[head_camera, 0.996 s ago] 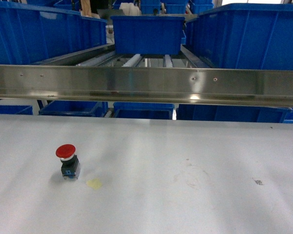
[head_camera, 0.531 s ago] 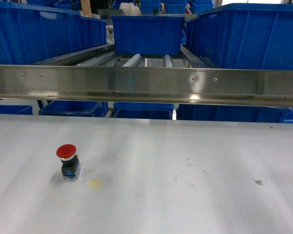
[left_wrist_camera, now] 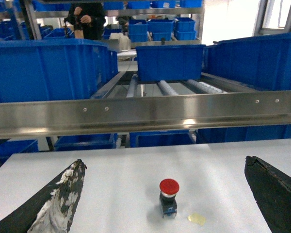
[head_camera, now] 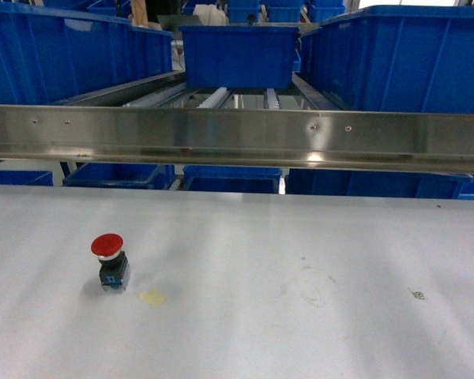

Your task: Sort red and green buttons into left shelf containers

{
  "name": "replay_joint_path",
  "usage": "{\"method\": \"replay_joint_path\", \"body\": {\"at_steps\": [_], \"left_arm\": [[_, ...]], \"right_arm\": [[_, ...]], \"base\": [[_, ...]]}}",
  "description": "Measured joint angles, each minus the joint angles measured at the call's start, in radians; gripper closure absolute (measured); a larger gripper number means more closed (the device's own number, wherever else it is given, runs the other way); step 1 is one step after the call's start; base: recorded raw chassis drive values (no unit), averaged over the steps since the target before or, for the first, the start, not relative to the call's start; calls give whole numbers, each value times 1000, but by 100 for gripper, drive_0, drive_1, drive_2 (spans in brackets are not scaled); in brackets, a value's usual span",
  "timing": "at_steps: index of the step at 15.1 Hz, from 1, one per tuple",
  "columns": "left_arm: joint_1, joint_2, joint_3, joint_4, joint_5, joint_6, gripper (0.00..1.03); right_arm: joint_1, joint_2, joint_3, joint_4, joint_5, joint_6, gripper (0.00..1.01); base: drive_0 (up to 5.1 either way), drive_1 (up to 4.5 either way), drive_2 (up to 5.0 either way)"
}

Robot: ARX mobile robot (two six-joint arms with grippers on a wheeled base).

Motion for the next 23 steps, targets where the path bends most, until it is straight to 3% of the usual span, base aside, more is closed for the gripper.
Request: {"method": "replay_joint_path", "body": {"at_steps": [2,6,10,12,14,18,20,23], "left_arm": [[11,101,23,98,30,15,5],[43,600,135,447,80,60,5],[-41,862,246,572,44,121,5],[-63,994,272,598,-10,164,5],[-67,1015,276,599,-11,196,5],[-68,1011,278,599,-11,201,5],[-68,1011,278,600,-11,201,5],[-68,1011,278,599,-11,201,5]], "right_arm": [[-1,116,7,113,6,-10,3],[-27,623,139,504,6,-37,3],[-60,937,256,689,21,-57,3],[-62,1067,280,735,31,-71,3],[-66,1105,280,728,24,-76,3],[-66,1099,280,739,24,-80,3],[-65,1181,314,774,-4,-121,3],[-37,1339,434,781,27,-157,3]], "base": [[0,0,0],[0,0,0],[0,0,0],[0,0,0],[0,0,0],[0,0,0],[0,0,0],[0,0,0]]}}
